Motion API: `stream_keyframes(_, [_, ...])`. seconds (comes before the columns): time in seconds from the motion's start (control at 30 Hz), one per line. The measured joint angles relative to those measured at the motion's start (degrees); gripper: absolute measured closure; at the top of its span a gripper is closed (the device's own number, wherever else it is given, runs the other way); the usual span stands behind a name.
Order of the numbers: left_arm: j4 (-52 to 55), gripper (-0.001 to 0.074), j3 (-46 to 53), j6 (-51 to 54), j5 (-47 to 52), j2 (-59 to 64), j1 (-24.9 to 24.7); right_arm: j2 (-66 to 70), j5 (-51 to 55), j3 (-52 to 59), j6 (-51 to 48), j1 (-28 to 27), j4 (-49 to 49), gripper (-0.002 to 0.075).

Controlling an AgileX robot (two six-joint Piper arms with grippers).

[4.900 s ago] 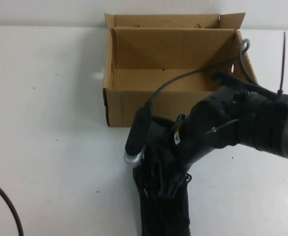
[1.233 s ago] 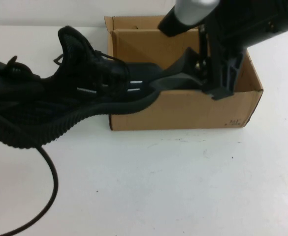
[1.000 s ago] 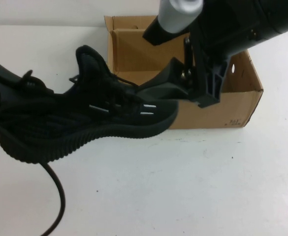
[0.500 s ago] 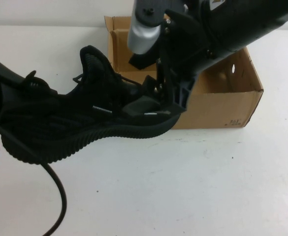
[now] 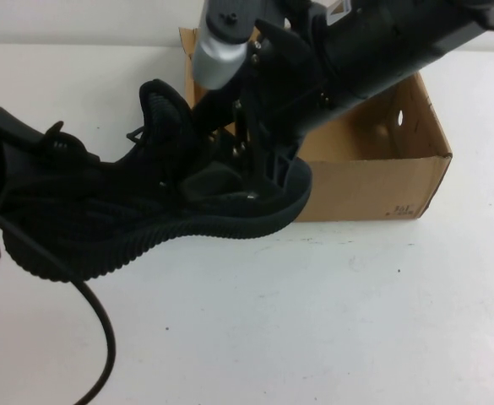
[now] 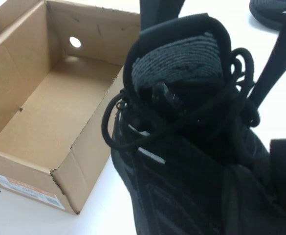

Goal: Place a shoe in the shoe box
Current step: Hand over the shoe, then place the shoe in the shoe box

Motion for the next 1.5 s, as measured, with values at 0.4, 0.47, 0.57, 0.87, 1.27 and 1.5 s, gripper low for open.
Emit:
stream_keyframes(0.4, [-0.21,0.0702,0.0,0.0,-0.12,0.0,0.0,1.7,-0.61,0.0,-1.74,0.0,1.19,0.0708])
stream_keyframes(0.47, [-0.35,0.0701,0.0,-0.81,-0.12,0.0,0.0,1.7,-0.61,0.0,-1.74,0.0,1.19,0.0712])
stream_keyframes(0.57, [-1.31,0.0647,0.0,-4.46,-0.12,0.0,0.0,1.7,-0.38,0.0,-1.74,0.0,0.7,0.0712])
stream_keyframes(0.87, [-1.15,0.0177,-0.36,-23.51,-8.96,0.0,-0.09,2.23,-2.0,0.13,3.69,-0.11,-7.68,0.0714])
stream_keyframes(1.27, [9.09,0.0671,-0.36,-38.56,-17.48,0.0,-0.09,5.13,-11.2,-3.27,9.19,-13.49,-14.91,0.0715])
stream_keyframes(1.5, [11.06,0.0733,-0.36,-38.89,-17.23,0.0,-0.09,14.06,-11.59,-12.67,5.37,-16.44,-15.04,0.0715])
